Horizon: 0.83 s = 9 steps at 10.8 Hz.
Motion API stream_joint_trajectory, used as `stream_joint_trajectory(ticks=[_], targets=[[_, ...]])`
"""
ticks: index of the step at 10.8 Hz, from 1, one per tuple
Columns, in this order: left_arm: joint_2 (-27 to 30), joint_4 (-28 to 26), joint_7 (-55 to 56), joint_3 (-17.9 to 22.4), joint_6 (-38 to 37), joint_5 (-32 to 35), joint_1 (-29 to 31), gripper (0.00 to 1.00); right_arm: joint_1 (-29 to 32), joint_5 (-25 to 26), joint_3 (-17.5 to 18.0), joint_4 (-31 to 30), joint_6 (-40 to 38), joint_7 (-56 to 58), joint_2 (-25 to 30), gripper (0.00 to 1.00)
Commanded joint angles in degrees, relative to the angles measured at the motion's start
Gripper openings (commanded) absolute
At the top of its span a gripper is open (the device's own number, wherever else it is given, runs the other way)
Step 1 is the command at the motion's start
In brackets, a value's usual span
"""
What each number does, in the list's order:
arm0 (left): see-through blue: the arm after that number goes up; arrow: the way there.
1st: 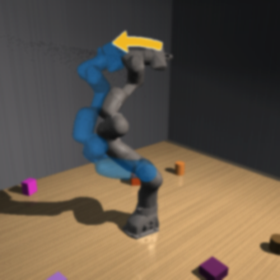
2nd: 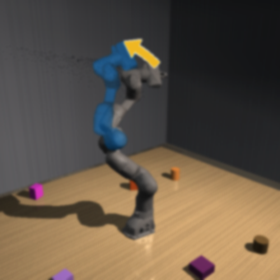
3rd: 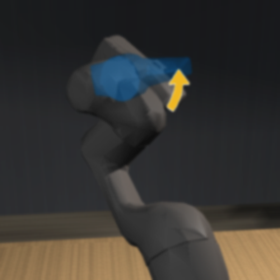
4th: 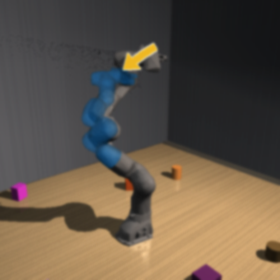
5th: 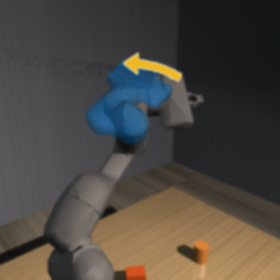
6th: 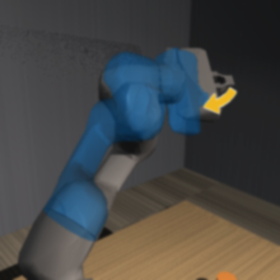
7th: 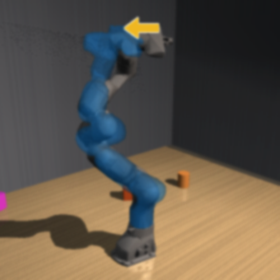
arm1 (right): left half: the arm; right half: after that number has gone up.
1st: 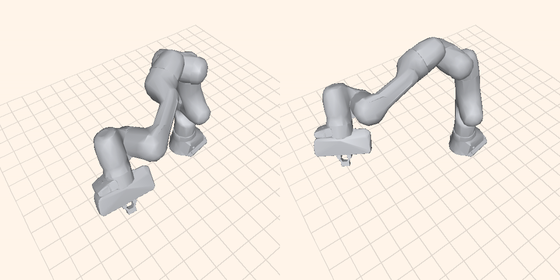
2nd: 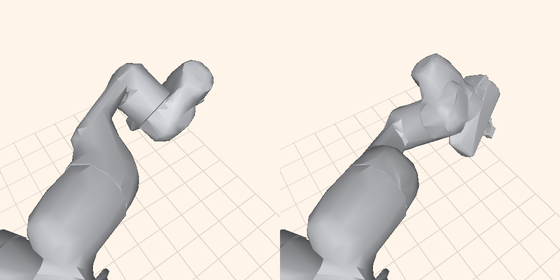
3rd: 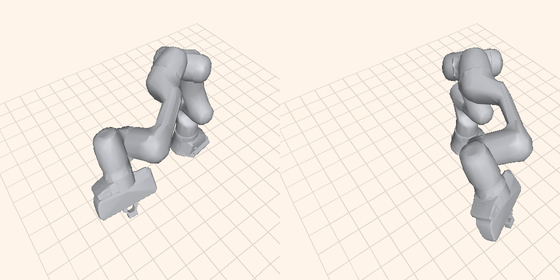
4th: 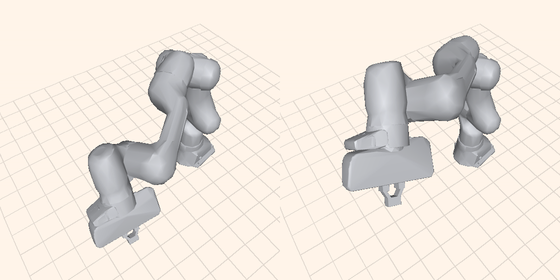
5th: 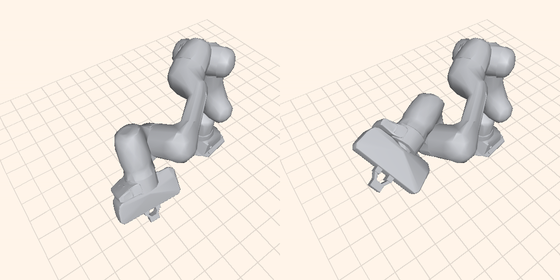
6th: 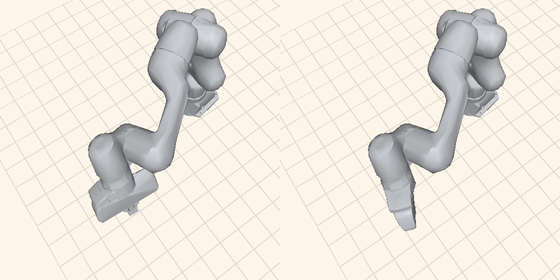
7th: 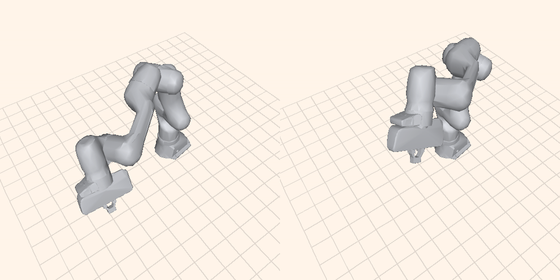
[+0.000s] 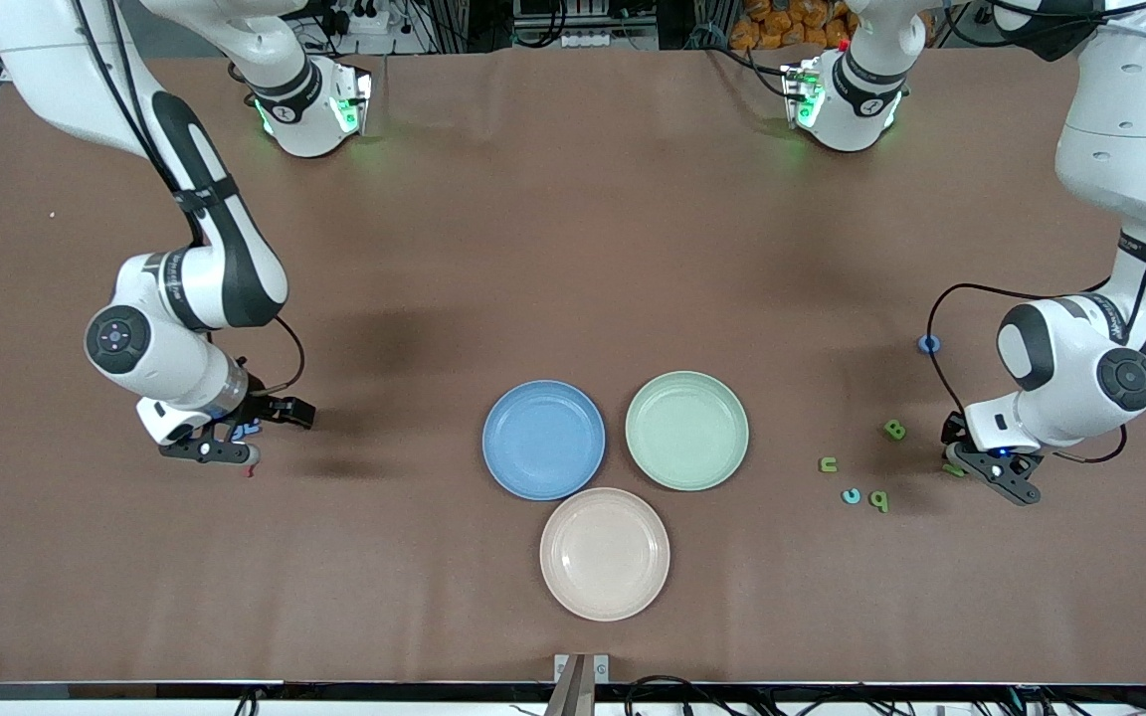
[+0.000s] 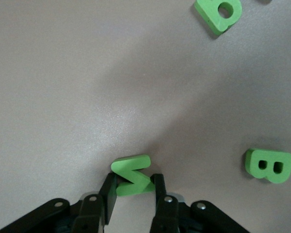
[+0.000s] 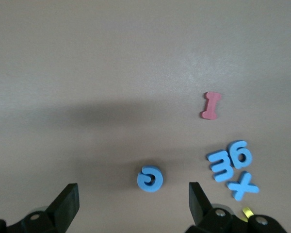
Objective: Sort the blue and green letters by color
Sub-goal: 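Drop the N on the green plate while the right gripper grasps the G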
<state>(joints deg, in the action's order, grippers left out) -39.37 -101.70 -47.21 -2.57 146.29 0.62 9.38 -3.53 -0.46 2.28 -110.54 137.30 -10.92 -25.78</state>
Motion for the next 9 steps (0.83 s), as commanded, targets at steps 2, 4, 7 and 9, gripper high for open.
stream_joint_trajectory(ticks=[2, 4, 7, 9], targets=[[-1.9, 1.1, 3.3, -0.5, 0.7, 0.8, -0.5, 0.20, -0.2, -0.1, 0.1, -0.6, 2.5, -0.9, -1.5, 1.00], [-1.1, 1.4, 5.4, -0.5, 0.7, 0.9, -1.3, 0.16, -0.2, -0.1, 0.1, -1.0, 3.9, -0.9, -2.2, 1.00], [3.5, 1.4, 12.6, -0.4, -3.4, 0.5, -3.8, 0.15, -0.2, 0.0, 0.1, -4.1, 6.3, -0.7, -2.1, 1.00], [7.3, 1.4, 21.6, -0.2, -8.3, 0.5, -6.9, 0.15, -0.2, 0.0, 0.1, -8.6, 12.3, -0.6, -2.1, 1.00]])
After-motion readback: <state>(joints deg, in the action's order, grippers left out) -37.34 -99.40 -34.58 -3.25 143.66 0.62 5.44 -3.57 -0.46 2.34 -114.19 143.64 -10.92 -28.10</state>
